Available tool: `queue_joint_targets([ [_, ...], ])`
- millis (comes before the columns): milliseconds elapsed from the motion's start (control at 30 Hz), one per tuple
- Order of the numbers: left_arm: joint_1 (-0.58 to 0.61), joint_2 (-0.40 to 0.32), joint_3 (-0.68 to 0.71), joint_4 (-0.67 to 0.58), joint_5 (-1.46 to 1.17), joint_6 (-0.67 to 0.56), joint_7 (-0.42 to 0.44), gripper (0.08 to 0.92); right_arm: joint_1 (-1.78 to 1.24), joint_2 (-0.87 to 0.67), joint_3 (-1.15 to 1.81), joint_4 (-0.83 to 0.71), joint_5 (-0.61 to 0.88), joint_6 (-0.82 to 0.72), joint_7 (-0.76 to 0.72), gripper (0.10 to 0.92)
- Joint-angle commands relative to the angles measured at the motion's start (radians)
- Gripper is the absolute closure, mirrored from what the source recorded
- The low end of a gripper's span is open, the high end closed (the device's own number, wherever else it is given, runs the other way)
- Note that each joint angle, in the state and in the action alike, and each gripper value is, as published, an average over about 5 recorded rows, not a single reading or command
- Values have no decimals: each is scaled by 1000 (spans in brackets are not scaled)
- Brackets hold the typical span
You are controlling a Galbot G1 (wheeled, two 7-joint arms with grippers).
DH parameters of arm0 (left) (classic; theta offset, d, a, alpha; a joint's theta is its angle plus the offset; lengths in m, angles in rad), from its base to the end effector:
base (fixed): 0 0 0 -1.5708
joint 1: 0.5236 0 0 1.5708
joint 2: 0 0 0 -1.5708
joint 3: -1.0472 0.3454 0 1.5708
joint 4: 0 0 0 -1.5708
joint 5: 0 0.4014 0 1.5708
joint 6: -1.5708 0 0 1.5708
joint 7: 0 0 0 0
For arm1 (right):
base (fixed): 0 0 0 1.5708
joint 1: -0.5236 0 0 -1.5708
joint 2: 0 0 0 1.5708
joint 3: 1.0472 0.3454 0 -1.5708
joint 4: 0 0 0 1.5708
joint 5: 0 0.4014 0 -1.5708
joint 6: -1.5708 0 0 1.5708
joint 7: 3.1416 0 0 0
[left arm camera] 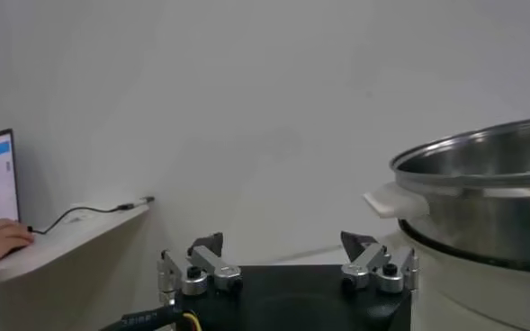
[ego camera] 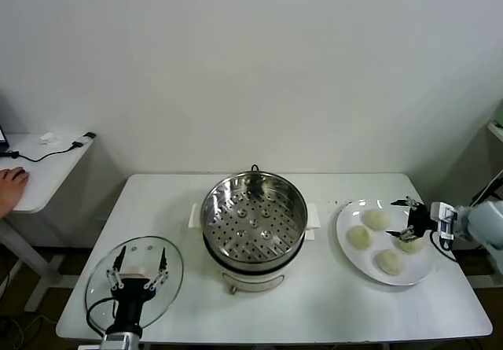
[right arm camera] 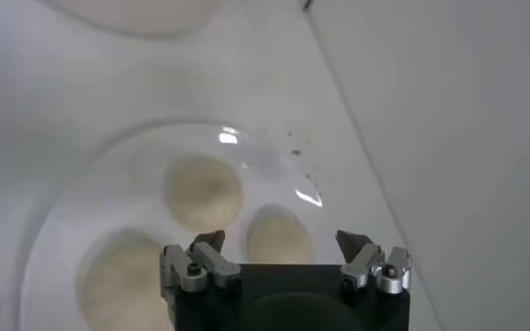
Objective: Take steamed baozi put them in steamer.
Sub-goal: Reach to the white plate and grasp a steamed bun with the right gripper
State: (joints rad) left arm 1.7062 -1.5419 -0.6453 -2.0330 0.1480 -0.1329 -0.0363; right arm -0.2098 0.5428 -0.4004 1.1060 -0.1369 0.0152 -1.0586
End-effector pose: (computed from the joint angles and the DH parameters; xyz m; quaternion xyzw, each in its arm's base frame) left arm 0.1809 0.0484 -0.3489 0.0466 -0.9911 -0.1206 0.0322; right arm 0.5285 -0.3019 -0.1851 0.4309 -0.6344 0.5200 0.3761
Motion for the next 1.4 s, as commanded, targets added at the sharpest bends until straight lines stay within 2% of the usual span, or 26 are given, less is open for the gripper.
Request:
queue_joint_targets([
  [33, 0, 2, -1, 1, 1, 1, -1, 177, 426, 64, -435, -248, -100, 48, -173, 203],
  [200, 4, 4, -9, 5, -1, 0, -1, 177, 419, 185, -455, -353, -135, 73, -173, 203],
  [500, 3, 7, -28, 16, -3, 5, -2, 177, 256, 345, -264, -475, -163, 90, -135, 203],
  [800, -2, 9, -34, 26, 0, 12, 0, 177, 212, 414, -194, -554, -208, 129, -106, 203],
  [1067, -6, 10, -35, 39, 3, 10, 1, 177, 204, 464, -96, -645, -346, 190, -77, 203],
  [1333, -9, 11, -38, 42, 4, 11, 1, 177, 189, 490, -63, -660, -355, 187, -83, 208],
  [1400, -7, 11, -40, 41, 5, 11, 0, 177, 190, 492, -61, -660, -355, 186, -90, 233],
])
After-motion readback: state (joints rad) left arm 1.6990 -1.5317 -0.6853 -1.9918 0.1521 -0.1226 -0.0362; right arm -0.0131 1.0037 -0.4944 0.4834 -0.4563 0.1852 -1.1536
